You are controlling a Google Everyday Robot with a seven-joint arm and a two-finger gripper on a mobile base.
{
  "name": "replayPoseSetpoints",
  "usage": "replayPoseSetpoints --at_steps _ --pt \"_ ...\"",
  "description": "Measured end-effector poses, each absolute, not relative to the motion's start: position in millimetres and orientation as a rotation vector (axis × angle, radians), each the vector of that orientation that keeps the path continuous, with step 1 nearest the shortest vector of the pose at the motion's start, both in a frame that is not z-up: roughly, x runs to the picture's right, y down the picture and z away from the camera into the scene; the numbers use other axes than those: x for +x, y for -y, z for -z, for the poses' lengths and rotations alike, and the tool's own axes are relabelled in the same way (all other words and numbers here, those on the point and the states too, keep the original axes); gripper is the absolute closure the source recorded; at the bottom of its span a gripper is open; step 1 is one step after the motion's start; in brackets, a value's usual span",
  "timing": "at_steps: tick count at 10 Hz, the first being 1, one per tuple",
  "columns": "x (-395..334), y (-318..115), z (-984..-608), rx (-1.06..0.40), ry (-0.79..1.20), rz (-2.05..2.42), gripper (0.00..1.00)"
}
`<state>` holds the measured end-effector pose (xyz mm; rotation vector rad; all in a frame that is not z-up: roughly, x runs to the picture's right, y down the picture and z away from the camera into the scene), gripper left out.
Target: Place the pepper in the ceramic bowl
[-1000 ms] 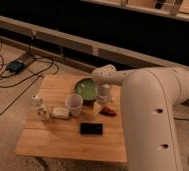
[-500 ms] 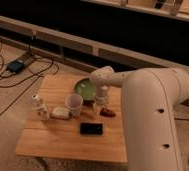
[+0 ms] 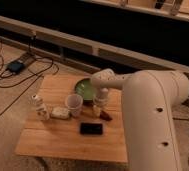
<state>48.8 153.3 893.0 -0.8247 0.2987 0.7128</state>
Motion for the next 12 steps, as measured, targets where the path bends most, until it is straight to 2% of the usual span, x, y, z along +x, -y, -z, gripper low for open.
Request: replayPoseSetpoints --at_steps 4,7,12 --pt "56 -151 -885 -0.81 -0.303 -0.712 1.0" --pt "41 -121 -850 -0.77 -0.332 -0.699 1.0" --pt "0 -36 -764 -0.634 -0.405 -0.685 1.0"
